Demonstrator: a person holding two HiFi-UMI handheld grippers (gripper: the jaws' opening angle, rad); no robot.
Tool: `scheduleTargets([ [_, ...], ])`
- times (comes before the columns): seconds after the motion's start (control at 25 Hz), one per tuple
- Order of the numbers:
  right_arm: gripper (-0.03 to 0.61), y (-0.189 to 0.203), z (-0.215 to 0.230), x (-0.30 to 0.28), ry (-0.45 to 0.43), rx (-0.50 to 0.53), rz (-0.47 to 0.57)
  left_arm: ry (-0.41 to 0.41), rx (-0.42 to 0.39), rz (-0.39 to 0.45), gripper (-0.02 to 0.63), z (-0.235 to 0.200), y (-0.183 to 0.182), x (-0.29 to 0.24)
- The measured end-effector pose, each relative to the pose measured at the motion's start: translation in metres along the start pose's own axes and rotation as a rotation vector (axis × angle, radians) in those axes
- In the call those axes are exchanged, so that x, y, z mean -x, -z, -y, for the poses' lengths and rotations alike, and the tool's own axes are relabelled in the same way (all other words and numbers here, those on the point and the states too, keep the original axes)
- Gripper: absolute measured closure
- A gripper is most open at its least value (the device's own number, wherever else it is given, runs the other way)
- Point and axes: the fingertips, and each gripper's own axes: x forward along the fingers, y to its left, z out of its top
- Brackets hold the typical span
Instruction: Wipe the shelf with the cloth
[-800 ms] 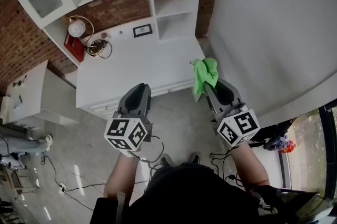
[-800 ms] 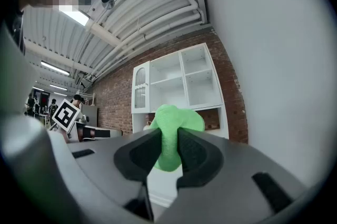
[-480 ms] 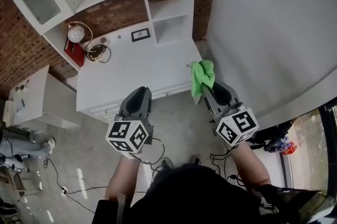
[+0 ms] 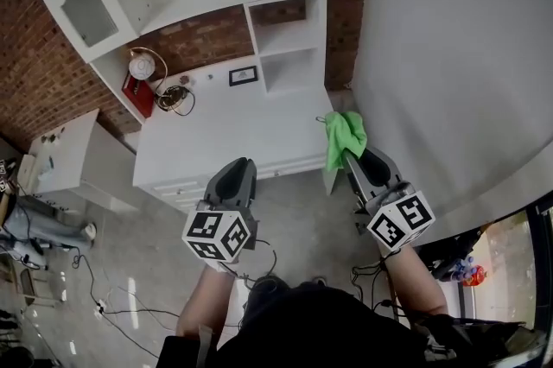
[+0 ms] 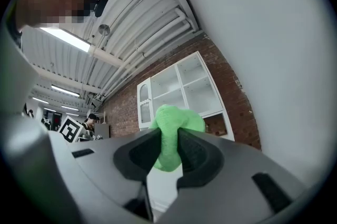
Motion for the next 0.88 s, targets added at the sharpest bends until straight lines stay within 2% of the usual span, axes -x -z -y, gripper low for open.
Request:
scheduleTargets([
  [0.36, 0.495, 0.000, 0.012, -0.030, -0.054, 0.000, 0.009, -0.034, 0.003, 0.009, 0.568, -0.025, 0.000, -0.024],
  [0.6, 0.497, -0.001, 0.021, -0.089, 0.000, 0.075, -0.015, 0.026, 0.027, 0.028, 0.568, -0.075, -0.018, -0.072],
  [0.88, 0.497, 0.003, 0.041, -0.168, 0.063, 0.039, -0.011, 0.074, 0.019, 0.032, 0.568, -0.151, -0.040, -0.136],
])
